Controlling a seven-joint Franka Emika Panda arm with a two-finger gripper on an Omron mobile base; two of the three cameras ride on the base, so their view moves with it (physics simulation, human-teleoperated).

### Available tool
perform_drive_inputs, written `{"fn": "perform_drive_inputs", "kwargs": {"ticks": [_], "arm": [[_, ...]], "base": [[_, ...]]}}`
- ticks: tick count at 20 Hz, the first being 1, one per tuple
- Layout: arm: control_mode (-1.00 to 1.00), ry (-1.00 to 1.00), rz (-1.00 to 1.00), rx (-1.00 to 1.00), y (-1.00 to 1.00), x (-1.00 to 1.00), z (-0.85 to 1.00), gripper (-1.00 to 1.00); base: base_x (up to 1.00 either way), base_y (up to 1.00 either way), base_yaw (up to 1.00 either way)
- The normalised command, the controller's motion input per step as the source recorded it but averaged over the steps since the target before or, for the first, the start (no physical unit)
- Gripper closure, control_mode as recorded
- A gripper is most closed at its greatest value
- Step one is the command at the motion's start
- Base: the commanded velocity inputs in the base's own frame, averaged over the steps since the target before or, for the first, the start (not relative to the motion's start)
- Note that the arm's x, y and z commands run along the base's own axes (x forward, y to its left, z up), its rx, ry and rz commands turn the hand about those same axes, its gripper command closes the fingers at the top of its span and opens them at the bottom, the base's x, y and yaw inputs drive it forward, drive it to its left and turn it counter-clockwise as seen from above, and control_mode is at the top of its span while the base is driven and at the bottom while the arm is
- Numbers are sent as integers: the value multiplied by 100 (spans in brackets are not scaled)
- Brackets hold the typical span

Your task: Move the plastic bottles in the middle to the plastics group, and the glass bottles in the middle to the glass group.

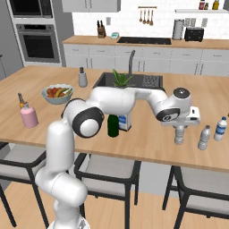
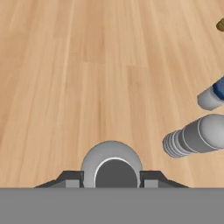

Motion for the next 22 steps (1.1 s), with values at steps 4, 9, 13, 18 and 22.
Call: {"fn": "perform_drive_inputs", "kwargs": {"ticks": [4, 9, 13, 18, 22], "arm": [[-100, 0, -1, 4, -52, 5, 0, 100], [-100, 0, -1, 3, -38, 2, 0, 100], [-100, 0, 0, 4, -6, 0, -26, 100], [-100, 0, 0, 5, 13, 0, -34, 100], [-100, 5, 0, 0, 20, 0, -16, 100]], "base": [[0, 0, 0], [0, 0, 0], [0, 0, 0], [0, 0, 0], [0, 0, 0]]}}
